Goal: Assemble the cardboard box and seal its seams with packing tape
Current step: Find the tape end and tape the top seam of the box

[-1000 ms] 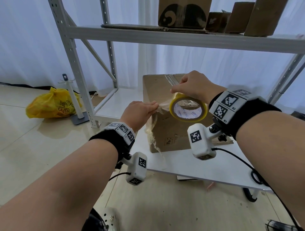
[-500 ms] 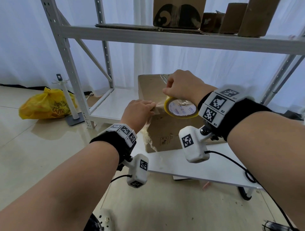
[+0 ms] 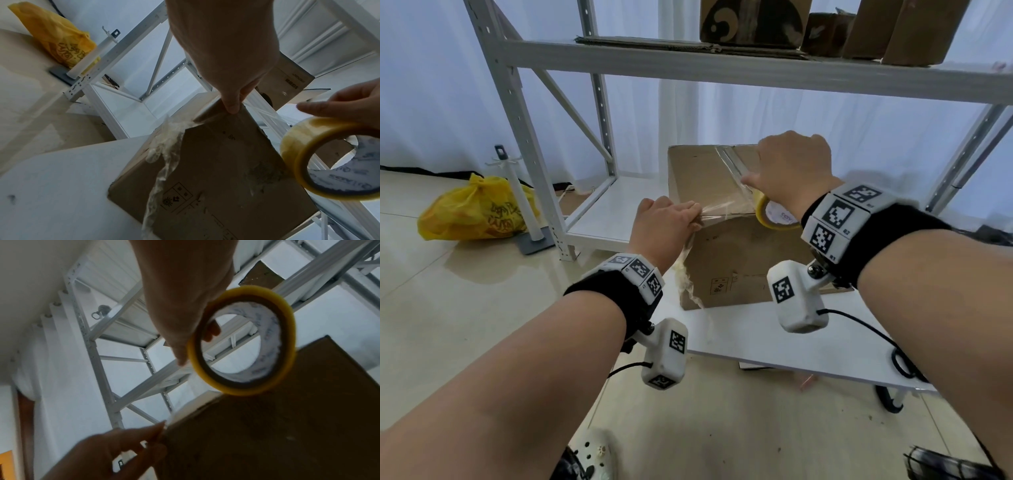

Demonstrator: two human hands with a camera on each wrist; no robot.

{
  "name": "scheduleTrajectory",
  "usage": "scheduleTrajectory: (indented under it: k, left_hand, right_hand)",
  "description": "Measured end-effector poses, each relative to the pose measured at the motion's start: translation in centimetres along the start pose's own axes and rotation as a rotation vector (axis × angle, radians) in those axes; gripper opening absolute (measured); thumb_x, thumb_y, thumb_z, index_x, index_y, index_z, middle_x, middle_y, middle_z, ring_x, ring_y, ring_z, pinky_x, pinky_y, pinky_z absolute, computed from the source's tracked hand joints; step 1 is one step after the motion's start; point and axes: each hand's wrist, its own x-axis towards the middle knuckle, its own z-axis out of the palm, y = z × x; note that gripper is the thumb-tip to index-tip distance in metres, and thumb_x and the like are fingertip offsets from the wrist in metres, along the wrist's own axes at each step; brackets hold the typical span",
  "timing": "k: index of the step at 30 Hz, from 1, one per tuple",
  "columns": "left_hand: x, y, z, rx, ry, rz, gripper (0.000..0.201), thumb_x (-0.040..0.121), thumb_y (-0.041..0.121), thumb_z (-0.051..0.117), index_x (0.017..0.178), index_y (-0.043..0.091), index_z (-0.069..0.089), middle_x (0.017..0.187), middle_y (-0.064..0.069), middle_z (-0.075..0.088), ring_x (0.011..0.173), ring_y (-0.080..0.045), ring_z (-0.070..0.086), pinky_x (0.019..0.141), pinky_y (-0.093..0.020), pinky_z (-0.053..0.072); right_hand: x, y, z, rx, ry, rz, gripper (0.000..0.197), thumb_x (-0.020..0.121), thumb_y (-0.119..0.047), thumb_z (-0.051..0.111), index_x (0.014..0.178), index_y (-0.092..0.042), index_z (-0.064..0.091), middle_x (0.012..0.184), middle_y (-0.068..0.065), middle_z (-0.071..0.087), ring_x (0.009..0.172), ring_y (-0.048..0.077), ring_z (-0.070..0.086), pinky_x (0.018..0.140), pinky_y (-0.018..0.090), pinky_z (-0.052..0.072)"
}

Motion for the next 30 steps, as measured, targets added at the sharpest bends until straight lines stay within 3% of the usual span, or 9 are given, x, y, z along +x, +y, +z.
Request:
scheduleTrajectory:
  k: [3, 7, 12, 15, 18, 21, 23, 26, 30]
  left_hand:
    - [-0.3, 0.1, -0.1, 0.004, 0.016, -0.029, 0.024, 0.100, 0.040, 0.037, 0.118, 0.031, 0.050, 0.110, 0.009, 0.067, 0.099, -0.021, 0.055, 0.088, -0.034, 0.030]
    - [-0.4, 0.6, -0.3, -0.060, 0.003, -0.076, 0.040, 0.099, 0.034, 0.043, 0.139, 0.034, 0.039, 0.111, 0.002, 0.068, 0.104, -0.025, 0.053, 0.092, -0.035, 0.029]
    - [-0.2, 0.5, -0.5, -0.038, 0.012, -0.020, 0.031, 0.100, 0.036, 0.037, 0.127, 0.035, 0.052, 0.120, 0.013, 0.063, 0.100, -0.023, 0.049, 0.088, -0.035, 0.030]
    - [-0.2, 0.6, -0.5, -0.055, -0.004, -0.053, 0.036, 0.100, 0.036, 0.039, 0.135, 0.032, 0.045, 0.124, 0.007, 0.063, 0.106, -0.023, 0.047, 0.091, -0.035, 0.031]
    - [-0.1, 0.8, -0.3, -0.092, 0.000, -0.109, 0.040, 0.098, 0.038, 0.043, 0.136, 0.028, 0.044, 0.117, 0.002, 0.066, 0.108, -0.024, 0.047, 0.093, -0.035, 0.031]
    - [-0.4, 0.7, -0.3, -0.147, 0.020, -0.144, 0.032, 0.096, 0.040, 0.046, 0.125, 0.029, 0.053, 0.105, 0.001, 0.069, 0.104, -0.023, 0.048, 0.090, -0.034, 0.028]
    - [-0.4, 0.7, -0.4, -0.161, 0.013, -0.151, 0.033, 0.096, 0.040, 0.047, 0.127, 0.030, 0.054, 0.103, 0.000, 0.069, 0.104, -0.023, 0.048, 0.090, -0.034, 0.028]
    - [-0.3, 0.7, -0.3, -0.155, 0.012, -0.151, 0.034, 0.096, 0.041, 0.046, 0.127, 0.031, 0.054, 0.103, 0.000, 0.069, 0.105, -0.023, 0.047, 0.089, -0.034, 0.028]
    - [-0.3, 0.7, -0.3, -0.150, -0.002, -0.163, 0.038, 0.096, 0.041, 0.046, 0.133, 0.031, 0.050, 0.106, -0.001, 0.069, 0.106, -0.023, 0.048, 0.090, -0.034, 0.028]
  right_hand:
    - [-0.8, -0.4, 0.7, 0.020, 0.136, 0.008, 0.040, 0.095, -0.052, 0.046, 0.081, -0.014, 0.047, 0.065, 0.001, 0.043, 0.067, 0.024, 0.045, 0.075, 0.035, 0.030]
    - [-1.5, -0.6, 2.2, 0.016, 0.454, -0.016, 0.054, 0.087, -0.056, 0.050, 0.063, -0.010, 0.065, 0.059, 0.005, 0.058, 0.057, 0.027, 0.055, 0.075, 0.041, 0.042]
    - [-2.3, -0.6, 3.3, 0.156, 0.414, -0.059, 0.057, 0.094, -0.048, 0.043, 0.054, -0.013, 0.062, 0.056, 0.001, 0.061, 0.052, 0.022, 0.054, 0.086, 0.037, 0.029]
    - [-2.5, 0.4, 3.9, 0.159, 0.404, -0.173, 0.037, 0.084, -0.031, 0.039, 0.070, -0.010, 0.067, 0.068, 0.005, 0.066, 0.061, 0.025, 0.058, 0.093, 0.039, 0.038]
    - [-2.6, 1.2, 3.9, 0.072, 0.472, -0.192, 0.026, 0.072, -0.025, 0.058, 0.091, -0.008, 0.064, 0.092, 0.012, 0.063, 0.079, 0.032, 0.059, 0.087, 0.039, 0.036]
    - [-3.4, 1.3, 3.6, 0.141, 0.480, 0.065, 0.050, 0.071, -0.050, 0.066, 0.104, -0.014, 0.057, 0.110, 0.013, 0.053, 0.100, 0.033, 0.053, 0.089, 0.040, 0.024]
    - [-4.2, 0.9, 3.9, 0.322, 0.410, 0.314, 0.070, 0.068, -0.065, 0.067, 0.117, -0.017, 0.050, 0.124, 0.011, 0.045, 0.115, 0.032, 0.044, 0.095, 0.044, 0.029]
    - [-4.8, -0.5, 4.6, 0.721, 0.414, 0.599, 0.093, 0.061, -0.067, 0.074, 0.131, -0.019, 0.038, 0.137, 0.010, 0.031, 0.125, 0.030, 0.036, 0.101, 0.045, 0.038]
    - [-5.1, -1.7, 5.1, 1.011, 0.339, 0.807, 0.111, 0.056, -0.062, 0.080, 0.141, -0.027, 0.018, 0.143, 0.013, 0.020, 0.130, 0.033, 0.032, 0.108, 0.042, 0.034]
